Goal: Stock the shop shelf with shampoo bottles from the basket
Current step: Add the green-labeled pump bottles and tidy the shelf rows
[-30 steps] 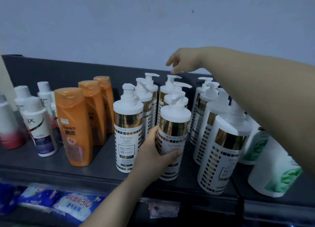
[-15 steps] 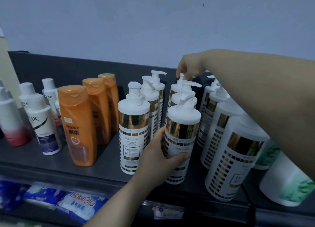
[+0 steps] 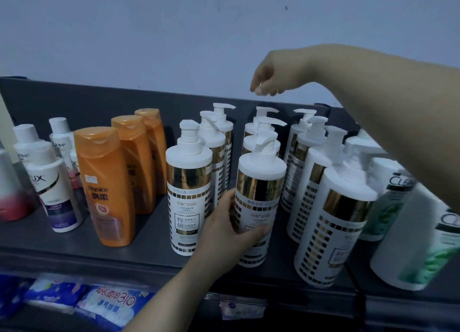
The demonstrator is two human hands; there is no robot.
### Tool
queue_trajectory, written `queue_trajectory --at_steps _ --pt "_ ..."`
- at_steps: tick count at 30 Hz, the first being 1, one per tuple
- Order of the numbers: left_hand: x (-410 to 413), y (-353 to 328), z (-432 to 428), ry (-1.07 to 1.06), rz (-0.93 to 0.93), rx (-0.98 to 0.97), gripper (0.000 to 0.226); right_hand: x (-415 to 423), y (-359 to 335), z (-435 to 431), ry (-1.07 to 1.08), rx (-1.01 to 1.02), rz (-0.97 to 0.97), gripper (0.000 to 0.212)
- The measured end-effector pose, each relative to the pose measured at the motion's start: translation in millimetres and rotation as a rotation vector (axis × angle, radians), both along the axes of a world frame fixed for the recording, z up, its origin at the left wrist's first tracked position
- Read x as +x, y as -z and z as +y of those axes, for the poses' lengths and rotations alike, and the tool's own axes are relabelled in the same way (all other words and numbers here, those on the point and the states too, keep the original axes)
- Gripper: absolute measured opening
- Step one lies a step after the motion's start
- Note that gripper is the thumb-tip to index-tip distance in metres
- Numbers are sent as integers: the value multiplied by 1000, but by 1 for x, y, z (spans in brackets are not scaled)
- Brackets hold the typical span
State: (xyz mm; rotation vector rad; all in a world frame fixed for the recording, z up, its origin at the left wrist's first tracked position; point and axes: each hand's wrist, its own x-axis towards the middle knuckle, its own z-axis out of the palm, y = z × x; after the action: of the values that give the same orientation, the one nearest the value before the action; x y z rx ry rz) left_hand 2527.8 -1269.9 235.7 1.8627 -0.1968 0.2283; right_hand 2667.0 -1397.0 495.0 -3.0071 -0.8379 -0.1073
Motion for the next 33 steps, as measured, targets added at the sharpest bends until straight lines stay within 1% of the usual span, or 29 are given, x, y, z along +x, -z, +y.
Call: queue_trajectory --at_steps 2,4,9,16,23,26,28,30,31,33 --pt "0 1 0 0 -1 8 58 -12 10 -4 -28 -10 104 18" --pt "0 1 -1 2 -4 13 56 -18 24 -11 -31 -49 156 17" --pt "-3 -1 -5 1 -12 5 54 -13 33 -17 -27 -14 120 18" --pt "-7 -3 -13 6 -16 -23 52 -11 33 -26 -28 -35 99 15" --pt "-8 -1 -19 -29 -43 -1 57 -13 35 -25 -28 -7 91 23" --pt "-12 -3 -20 -28 -37 2 62 -20 32 -25 -13 -41 87 34" --pt "-19 -6 -16 -36 -44 18 72 -30 25 -24 -25 -48 43 45" --pt "-28 -10 -6 -107 -138 35 82 -42 16 -19 -73 -2 -63 48" --pt "-32 -12 1 -179 -238 52 79 -49 14 -14 -103 47 -96 47" --pt "-37 -17 19 -388 -511 118 59 -62 14 2 -160 118 -95 46"
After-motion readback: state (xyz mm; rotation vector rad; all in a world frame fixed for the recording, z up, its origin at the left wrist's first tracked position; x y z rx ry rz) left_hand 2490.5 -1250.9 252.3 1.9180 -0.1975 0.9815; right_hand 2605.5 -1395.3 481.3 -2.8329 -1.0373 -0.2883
